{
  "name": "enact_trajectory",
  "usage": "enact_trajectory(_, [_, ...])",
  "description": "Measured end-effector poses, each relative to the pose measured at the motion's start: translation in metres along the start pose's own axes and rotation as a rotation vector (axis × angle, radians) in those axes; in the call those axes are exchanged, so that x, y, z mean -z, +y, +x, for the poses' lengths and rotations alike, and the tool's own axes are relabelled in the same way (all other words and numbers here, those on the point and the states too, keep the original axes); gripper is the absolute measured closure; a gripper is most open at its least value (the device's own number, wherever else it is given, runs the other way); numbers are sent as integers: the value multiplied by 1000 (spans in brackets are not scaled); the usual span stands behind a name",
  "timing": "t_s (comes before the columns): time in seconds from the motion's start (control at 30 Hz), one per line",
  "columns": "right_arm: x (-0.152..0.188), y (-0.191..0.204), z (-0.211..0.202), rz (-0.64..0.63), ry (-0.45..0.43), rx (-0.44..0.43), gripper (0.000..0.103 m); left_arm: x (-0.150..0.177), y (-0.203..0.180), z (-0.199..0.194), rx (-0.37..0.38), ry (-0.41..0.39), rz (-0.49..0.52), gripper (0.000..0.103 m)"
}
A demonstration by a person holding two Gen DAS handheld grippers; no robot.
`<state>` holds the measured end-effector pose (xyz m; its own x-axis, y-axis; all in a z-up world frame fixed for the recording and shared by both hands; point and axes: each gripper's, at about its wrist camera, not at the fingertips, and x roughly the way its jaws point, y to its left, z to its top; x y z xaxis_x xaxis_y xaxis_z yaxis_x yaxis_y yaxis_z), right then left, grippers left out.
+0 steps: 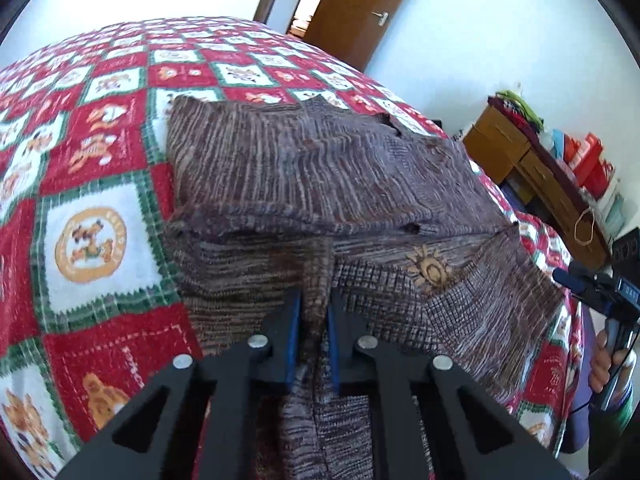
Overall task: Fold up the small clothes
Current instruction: 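Lay the hem onto the sweater and open the left gripper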
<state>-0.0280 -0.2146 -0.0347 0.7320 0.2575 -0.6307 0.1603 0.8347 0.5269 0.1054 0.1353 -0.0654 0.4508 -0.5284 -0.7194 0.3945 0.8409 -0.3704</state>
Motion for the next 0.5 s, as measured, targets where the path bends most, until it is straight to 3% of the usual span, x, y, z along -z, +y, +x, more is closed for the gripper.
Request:
enact_trajectory(0.3, [-15,-24,-18,-45,-48,152,50,9,0,-31,3,-81,-50,96])
enact_trajectory(0.5, [-37,-24,13,-176,16,214,50,8,2,-15,-41,-26,-51,96])
